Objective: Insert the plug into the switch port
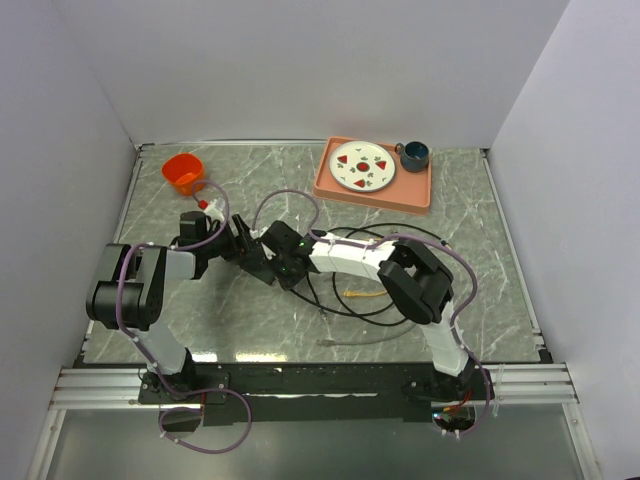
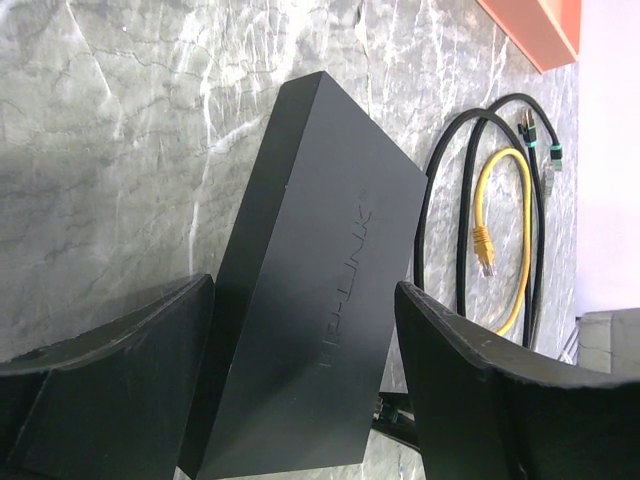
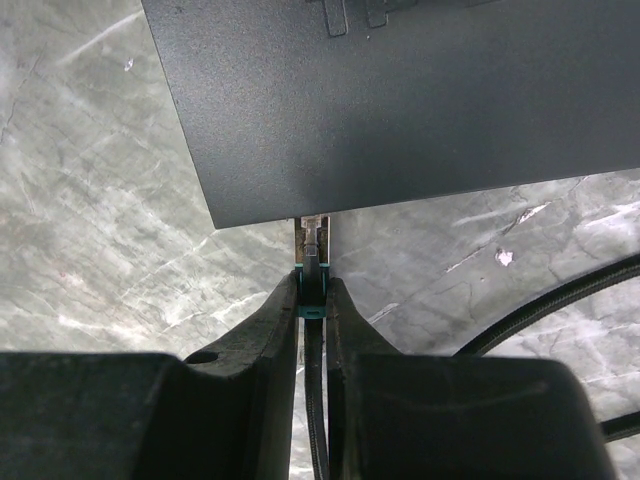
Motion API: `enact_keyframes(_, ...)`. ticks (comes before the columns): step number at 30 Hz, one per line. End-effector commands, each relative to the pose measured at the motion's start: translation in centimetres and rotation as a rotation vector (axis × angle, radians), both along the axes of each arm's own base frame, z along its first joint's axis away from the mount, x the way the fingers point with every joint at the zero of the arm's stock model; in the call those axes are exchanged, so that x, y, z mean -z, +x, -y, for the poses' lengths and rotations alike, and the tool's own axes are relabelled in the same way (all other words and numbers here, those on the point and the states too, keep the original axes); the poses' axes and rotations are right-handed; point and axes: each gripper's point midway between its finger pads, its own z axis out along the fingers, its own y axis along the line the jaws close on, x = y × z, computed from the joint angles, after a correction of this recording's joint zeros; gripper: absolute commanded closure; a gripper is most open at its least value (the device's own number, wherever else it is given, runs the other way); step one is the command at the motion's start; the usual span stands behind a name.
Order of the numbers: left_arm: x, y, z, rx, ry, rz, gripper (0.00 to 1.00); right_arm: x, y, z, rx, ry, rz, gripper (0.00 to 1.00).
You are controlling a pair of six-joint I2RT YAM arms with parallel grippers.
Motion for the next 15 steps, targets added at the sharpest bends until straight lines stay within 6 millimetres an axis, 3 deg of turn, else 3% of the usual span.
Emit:
enact_keyframes(1, -0.6, -1.0, 0.9, 0.036, -0.053, 0.009, 0.24, -1.1, 1.3, -2.2, 0.038, 0.055, 0.022, 1.0)
enact_keyframes(6, -0.3, -2.2, 1.6, 0.055, -0.076, -0.01, 0.28, -3.0, 2.2, -3.4, 0.047, 0.142, 0.078, 1.0)
enact_keyframes(15, 0.0, -3.7, 4.1, 0.144, -0.082, -0.024, 0.47, -6.6, 3.6, -4.1, 0.039, 0.285, 0.211, 1.0)
